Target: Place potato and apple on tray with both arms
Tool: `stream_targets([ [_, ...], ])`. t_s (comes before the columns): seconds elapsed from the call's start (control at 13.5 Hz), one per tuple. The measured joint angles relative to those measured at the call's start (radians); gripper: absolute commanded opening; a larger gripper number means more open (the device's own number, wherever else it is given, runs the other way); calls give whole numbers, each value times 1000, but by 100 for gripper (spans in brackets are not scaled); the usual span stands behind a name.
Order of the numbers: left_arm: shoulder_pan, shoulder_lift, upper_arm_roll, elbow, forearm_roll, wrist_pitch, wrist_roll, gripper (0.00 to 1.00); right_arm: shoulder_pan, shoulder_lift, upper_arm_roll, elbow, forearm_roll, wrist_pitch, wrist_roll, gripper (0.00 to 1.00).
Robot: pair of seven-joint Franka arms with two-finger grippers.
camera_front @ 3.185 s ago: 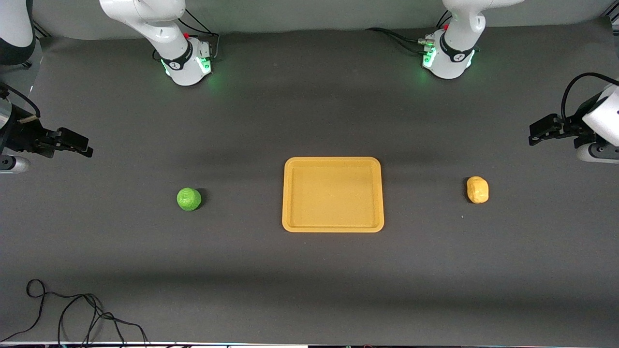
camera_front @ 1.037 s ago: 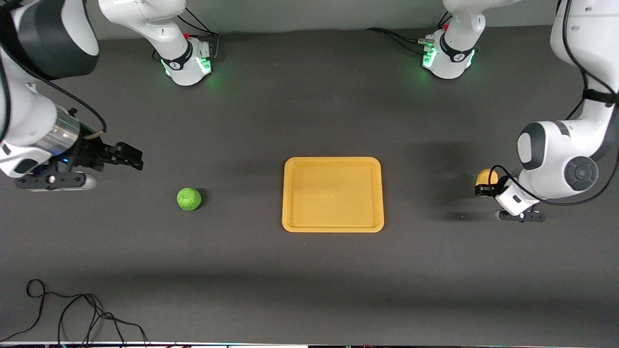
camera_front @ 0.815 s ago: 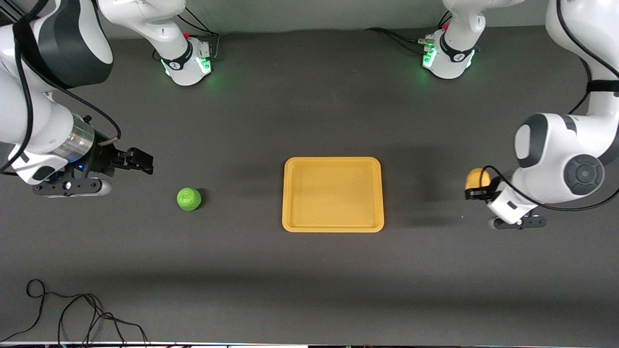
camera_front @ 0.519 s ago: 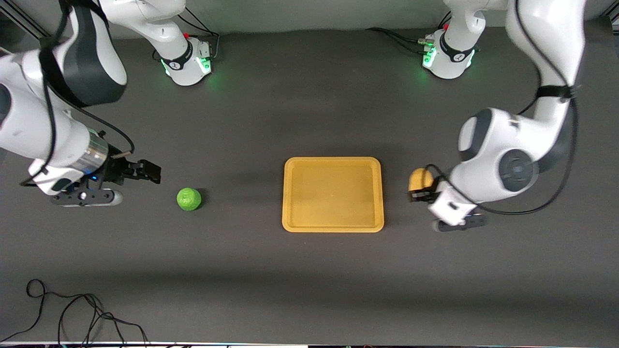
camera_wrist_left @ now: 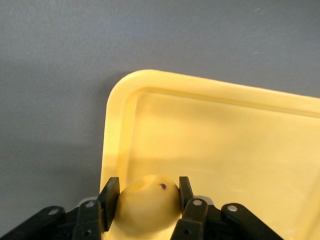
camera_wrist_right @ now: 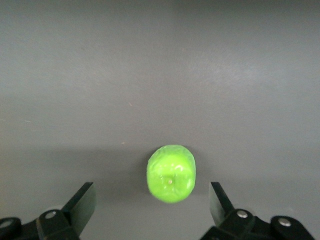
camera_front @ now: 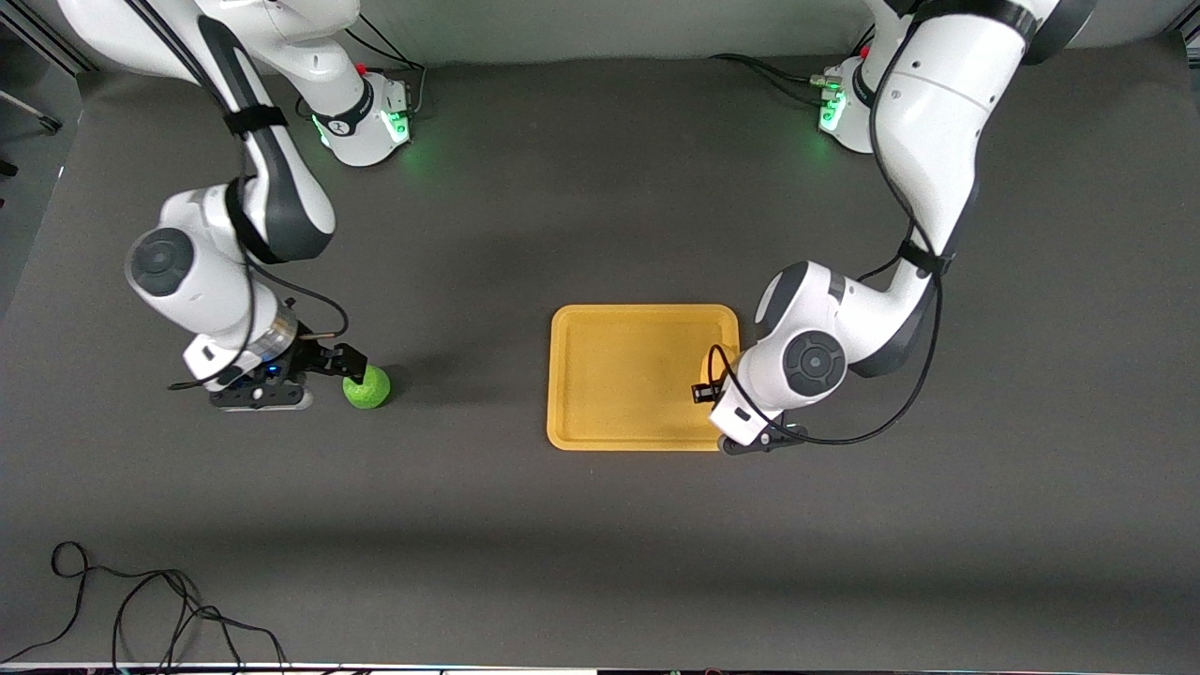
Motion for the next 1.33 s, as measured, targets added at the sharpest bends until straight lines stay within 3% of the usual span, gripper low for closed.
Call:
stream_targets([
  [0.07,0,7,2,1,6,0,0,40,0,17,-6,-47,0,62,-7,100],
  [0.22,0,13,3,1,19,0,-1,89,-1,59,-12,-74,0,135,-17,100],
  [0.3,0,15,3,1,33,-1,-1,95,-1,82,-12,-74,0,159,-18,100],
  [0.52,-10,29,3,1,71,-1,-4,99,-1,148,-12,-74,0,232,-19,100],
  [0.59,-12,33,3,2,72,-1,-6,99,-1,167,-12,-73,0,253,-19,92],
  [0.67,-13,33,3,2,73,-1,-7,99,-1,184,-12,-72,0,267,-20,70],
  [0.74,-13,33,4,5,74,-2,-8,99,-1,195,-12,-71,0,270,-21,59],
  [1.04,0,-43,10,52,74,-107,-30,99,0,192,-12,-30,-6,236,-29,58],
  [1.33,95,-284,13,79,74,-397,-17,100,0,106,-12,170,-8,-150,-34,58],
])
